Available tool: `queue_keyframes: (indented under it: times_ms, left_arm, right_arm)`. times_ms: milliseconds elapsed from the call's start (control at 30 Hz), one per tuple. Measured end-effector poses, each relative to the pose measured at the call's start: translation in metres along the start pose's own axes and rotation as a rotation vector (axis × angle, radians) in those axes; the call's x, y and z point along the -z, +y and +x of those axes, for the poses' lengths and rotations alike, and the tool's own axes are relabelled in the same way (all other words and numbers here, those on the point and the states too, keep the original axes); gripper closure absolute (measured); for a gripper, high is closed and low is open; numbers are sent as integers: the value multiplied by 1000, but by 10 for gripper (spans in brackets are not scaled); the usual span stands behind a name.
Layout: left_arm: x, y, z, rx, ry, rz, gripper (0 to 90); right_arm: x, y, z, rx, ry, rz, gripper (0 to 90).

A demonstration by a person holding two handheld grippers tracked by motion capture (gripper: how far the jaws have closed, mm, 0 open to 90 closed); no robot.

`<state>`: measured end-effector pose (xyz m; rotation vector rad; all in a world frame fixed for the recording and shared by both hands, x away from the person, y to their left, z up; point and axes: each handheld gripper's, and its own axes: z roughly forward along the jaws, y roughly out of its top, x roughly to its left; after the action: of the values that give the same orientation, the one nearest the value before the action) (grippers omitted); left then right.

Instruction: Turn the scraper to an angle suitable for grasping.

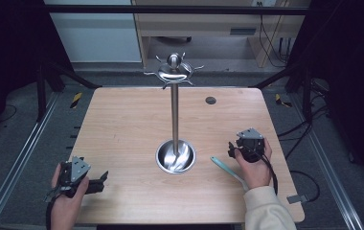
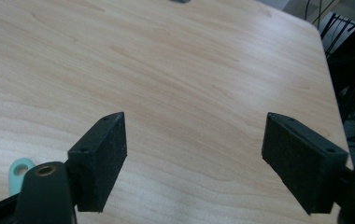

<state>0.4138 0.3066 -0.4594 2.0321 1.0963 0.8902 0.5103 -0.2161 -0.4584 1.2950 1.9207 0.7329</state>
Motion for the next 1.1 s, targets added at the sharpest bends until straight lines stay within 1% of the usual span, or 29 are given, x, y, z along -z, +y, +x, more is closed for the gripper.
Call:
queue_keyframes:
  times_ms: [67,100,233,333,367,433,467,500,533,567,600,633,667,700,767,800,833,900,933,1000,1067,1100]
  left_arm:
    - [0,0,0,-1,-1,0,29]
    - [0,0,0,0,-1,0,29]
    - [-1,0,2,2,0,2,29]
    - [-1,0,1,0,1,3,29]
    - [-1,0,1,-1,1,2,29]
    - [0,0,1,-3,2,1,29]
    - [0,0,1,-3,1,4,29]
    - [-1,0,1,-4,1,3,29]
    - [-1,0,1,-4,0,4,29]
    - [-1,0,1,-5,0,4,29]
    - [-1,1,0,-6,-1,4,29]
    - [-1,1,0,-7,-1,4,29]
    - [-1,1,0,-9,-2,4,29]
    - [-1,1,0,-9,-3,4,29]
    - [-1,1,0,-10,-6,6,30]
    - [-1,1,-1,-10,-5,4,30]
    - [-1,1,-1,-11,-5,4,30]
    - [-1,1,-1,-13,-5,5,30]
    - [-1,1,-1,-13,-5,5,30]
    - [-2,1,-1,-14,-6,6,30]
    - [-2,1,-1,-16,-6,8,30]
    - [-2,1,-1,-17,-8,10,30]
  right_arm:
    - [-3,-2,-1,-3,-5,18,208]
    - [-4,-3,-2,12,-5,13,207]
    - [-6,-3,-2,-2,-4,25,202]
    - [-8,-4,-4,-48,41,30,222]
    - [-8,-3,-4,-74,52,40,222]
    - [-8,-2,-2,-83,45,51,223]
    - [-8,-1,-1,-80,39,57,226]
    - [-8,-1,0,-68,36,59,228]
    - [-8,-1,1,-68,42,60,230]
    - [-9,0,2,-51,42,54,240]
    - [-9,0,4,-59,42,59,265]
    - [-10,0,6,-35,42,64,288]
    - [-11,0,9,-35,43,76,320]
    - [-11,0,10,-23,43,81,381]
    - [-11,0,12,-4,81,86,470]
    - [-10,0,13,2,88,88,535]
    - [-10,0,15,4,105,87,598]
    - [-9,0,17,16,148,82,688]
    - [-9,0,18,29,155,83,736]
    - [-9,-1,21,49,184,90,800]
    - [-10,-1,25,61,205,99,867]
    - [-10,-2,26,63,219,107,885]
